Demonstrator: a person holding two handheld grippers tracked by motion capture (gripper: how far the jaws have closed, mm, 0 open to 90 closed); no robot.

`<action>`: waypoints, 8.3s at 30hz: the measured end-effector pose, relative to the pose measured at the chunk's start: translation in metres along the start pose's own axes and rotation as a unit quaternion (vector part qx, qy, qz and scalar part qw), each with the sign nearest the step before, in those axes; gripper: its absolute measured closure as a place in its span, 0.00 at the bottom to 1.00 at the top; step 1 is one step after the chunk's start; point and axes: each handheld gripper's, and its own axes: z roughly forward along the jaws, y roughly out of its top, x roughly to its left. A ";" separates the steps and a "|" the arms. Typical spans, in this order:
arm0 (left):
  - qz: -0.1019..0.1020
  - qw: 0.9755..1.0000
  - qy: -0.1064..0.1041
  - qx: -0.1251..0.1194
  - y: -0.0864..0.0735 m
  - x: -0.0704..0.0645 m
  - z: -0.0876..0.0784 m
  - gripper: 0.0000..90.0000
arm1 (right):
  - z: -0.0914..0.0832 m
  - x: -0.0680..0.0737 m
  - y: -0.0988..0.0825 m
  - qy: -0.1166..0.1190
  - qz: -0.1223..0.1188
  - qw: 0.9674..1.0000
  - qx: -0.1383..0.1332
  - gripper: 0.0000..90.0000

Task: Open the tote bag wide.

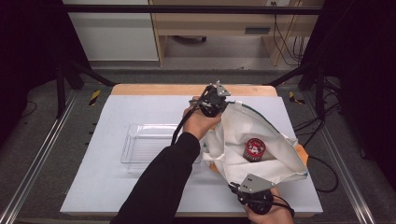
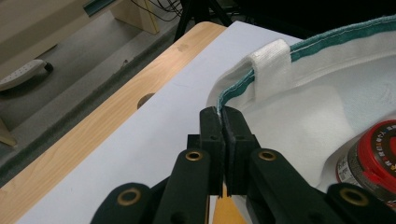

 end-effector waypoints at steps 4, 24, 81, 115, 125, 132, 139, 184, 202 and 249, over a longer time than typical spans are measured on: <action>0.000 1.000 0.000 0.007 -0.002 -0.001 0.005 0.98 | 0.003 -0.001 -0.003 0.004 0.005 1.000 0.010 0.98; -0.003 1.000 -0.004 0.025 -0.009 -0.004 0.017 0.98 | 0.012 -0.006 -0.011 0.013 0.029 0.999 0.032 0.98; 0.022 0.998 -0.011 -0.060 -0.044 -0.053 -0.111 0.40 | -0.049 -0.046 0.031 -0.169 0.050 0.980 -0.098 0.33; 0.020 0.999 -0.041 -0.029 -0.097 -0.109 -0.098 0.31 | -0.088 -0.167 0.052 -0.128 0.057 0.990 -0.028 0.58; 0.023 0.999 -0.036 -0.006 -0.097 -0.125 -0.070 0.34 | -0.100 -0.168 0.039 -0.132 0.055 0.989 -0.029 0.65; 0.010 1.000 -0.019 0.002 -0.101 -0.129 -0.056 0.39 | -0.090 -0.170 0.038 -0.113 0.058 0.992 -0.013 0.52; -0.007 1.000 -0.009 -0.007 -0.104 -0.127 -0.054 0.52 | -0.075 -0.174 0.030 -0.112 0.064 0.991 0.018 0.58; 0.018 0.999 -0.027 0.002 -0.126 -0.129 -0.064 0.92 | -0.039 -0.228 -0.015 -0.203 0.096 0.971 0.075 0.91; 0.010 0.999 -0.033 -0.001 -0.142 -0.131 -0.067 0.93 | -0.027 -0.226 -0.030 -0.194 0.092 0.972 0.093 0.91; -0.001 0.999 -0.046 -0.012 -0.158 -0.131 -0.073 0.88 | -0.047 -0.216 -0.019 -0.211 0.105 0.971 0.041 0.39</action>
